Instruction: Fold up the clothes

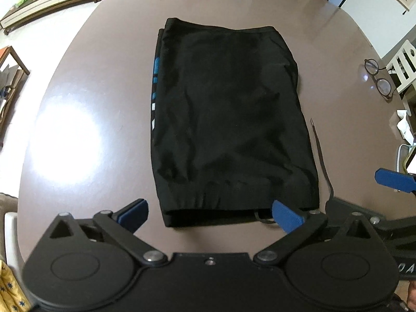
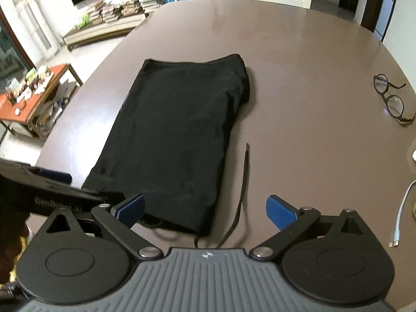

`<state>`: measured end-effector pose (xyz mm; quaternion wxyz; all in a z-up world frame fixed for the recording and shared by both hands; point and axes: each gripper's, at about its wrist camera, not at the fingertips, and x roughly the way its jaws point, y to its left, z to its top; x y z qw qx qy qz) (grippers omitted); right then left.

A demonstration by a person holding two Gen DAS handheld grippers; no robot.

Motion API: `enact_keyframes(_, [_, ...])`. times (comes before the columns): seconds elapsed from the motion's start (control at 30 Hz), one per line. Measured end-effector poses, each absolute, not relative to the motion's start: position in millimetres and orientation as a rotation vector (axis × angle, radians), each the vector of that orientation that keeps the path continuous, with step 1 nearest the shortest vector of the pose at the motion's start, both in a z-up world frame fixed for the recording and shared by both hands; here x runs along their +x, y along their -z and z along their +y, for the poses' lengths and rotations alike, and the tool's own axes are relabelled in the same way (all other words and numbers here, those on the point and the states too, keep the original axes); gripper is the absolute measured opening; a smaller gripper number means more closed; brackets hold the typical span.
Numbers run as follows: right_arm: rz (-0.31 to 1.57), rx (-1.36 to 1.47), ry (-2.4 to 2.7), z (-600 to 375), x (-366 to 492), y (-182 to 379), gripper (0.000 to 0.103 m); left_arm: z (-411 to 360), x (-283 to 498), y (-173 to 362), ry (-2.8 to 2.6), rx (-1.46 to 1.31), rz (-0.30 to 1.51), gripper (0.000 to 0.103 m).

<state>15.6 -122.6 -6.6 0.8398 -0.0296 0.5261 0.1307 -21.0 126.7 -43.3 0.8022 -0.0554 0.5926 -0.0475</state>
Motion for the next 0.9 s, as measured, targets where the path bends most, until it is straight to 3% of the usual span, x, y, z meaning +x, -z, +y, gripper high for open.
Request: enact_keyframes(0.9, [1.110, -0.071, -0.300, -133, 21, 7, 0.102, 113, -10, 45, 0.112, -0.115, 1.297, 0.102])
